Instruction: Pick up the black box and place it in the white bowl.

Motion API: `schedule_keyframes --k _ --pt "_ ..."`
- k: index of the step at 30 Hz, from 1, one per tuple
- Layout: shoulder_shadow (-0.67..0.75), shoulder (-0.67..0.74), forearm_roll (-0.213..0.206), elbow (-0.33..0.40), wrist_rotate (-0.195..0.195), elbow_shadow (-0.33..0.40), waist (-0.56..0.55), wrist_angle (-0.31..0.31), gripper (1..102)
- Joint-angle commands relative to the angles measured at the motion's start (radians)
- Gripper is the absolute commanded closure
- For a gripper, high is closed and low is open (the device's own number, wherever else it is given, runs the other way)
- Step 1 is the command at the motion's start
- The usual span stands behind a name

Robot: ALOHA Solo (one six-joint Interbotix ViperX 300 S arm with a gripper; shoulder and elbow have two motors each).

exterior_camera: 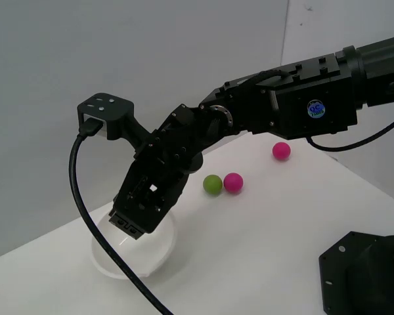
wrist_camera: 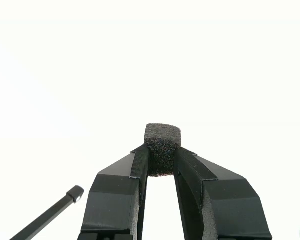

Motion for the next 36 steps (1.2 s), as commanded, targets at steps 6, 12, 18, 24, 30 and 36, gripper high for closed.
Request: schedule_keyframes --k 6,12,18,24,30,36 --pt "0.031 0.021 -0.012 -0.021 0.006 -0.028 -0.005 -0.041 65" --pt "-0.002 -0.005 -0.025 -0.021 0.003 -0.028 -0.005 -0.043 3" --pt "-0.005 -0.012 -0.025 -0.020 0.005 -0.026 -0.005 -0.041 3" --pt "0.012 0.005 -0.017 -0.017 0.008 -0.025 0.003 -0.038 5" --pt "0.051 0.043 -0.011 0.003 0.006 -0.003 0.041 -0.026 35" --pt "0.129 0.123 0.003 0.066 0.008 0.058 0.106 -0.020 63"
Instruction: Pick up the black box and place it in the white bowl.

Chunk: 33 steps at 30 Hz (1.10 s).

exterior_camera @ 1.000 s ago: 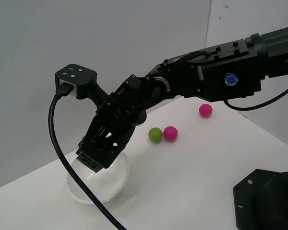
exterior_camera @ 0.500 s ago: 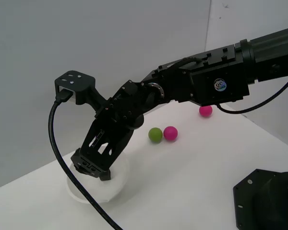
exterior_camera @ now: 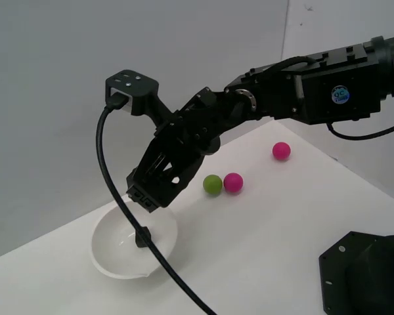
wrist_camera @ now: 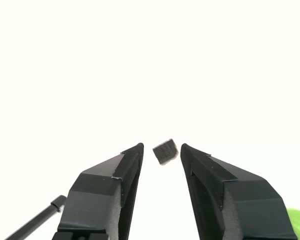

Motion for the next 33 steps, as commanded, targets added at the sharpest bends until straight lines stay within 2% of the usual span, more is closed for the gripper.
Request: schedule_keyframes --k 1,6,12,19,23,27,33 --pt "0.072 0.064 -0.003 0.023 0.005 0.015 0.023 0.011 63" --pt "0.153 0.144 0.017 0.075 0.005 0.067 0.094 0.015 63" --pt "0.258 0.249 0.075 0.130 0.005 0.123 0.212 0.086 63" --pt "0.382 0.373 0.110 0.184 0.005 0.179 0.310 0.087 63" --pt "0.434 0.425 0.133 0.216 0.005 0.212 0.367 0.089 70" --pt "0.488 0.479 0.164 0.241 0.005 0.235 0.407 0.094 70" --pt "0.534 0.526 0.170 0.262 0.005 0.256 0.459 0.101 70"
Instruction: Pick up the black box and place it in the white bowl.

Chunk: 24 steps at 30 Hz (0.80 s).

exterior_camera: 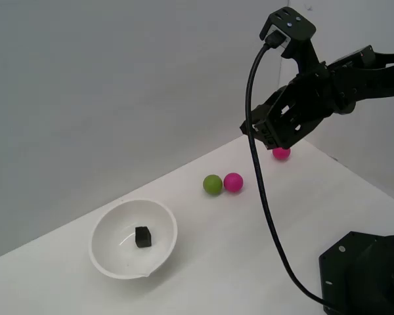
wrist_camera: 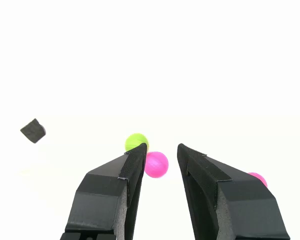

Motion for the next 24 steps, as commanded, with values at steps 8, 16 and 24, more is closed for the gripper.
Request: schedule_keyframes --k 8,16,24 --pt "0.084 0.078 0.043 0.017 0.005 0.014 0.061 0.026 70" --pt "0.150 0.146 0.052 0.038 0.005 0.035 0.074 0.029 70" --pt "0.183 0.178 0.052 0.083 0.005 0.080 0.075 0.029 70"
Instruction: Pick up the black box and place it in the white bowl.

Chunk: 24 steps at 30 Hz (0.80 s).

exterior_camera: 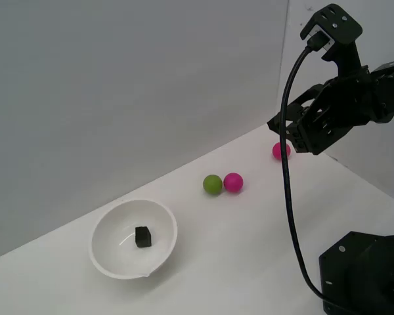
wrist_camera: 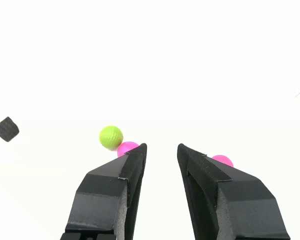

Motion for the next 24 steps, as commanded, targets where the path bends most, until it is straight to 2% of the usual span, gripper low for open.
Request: schedule_keyframes --k 1,7,21,24 --pt "0.011 0.009 0.000 0.000 0.005 -0.005 -0.003 0.000 70" --pt "0.021 0.021 0.000 0.008 0.005 0.005 -0.003 0.000 70" --pt "0.156 0.153 0.000 0.123 0.005 0.120 0.031 -0.009 70" --pt "0.179 0.175 0.000 0.129 0.005 0.124 0.041 -0.014 70"
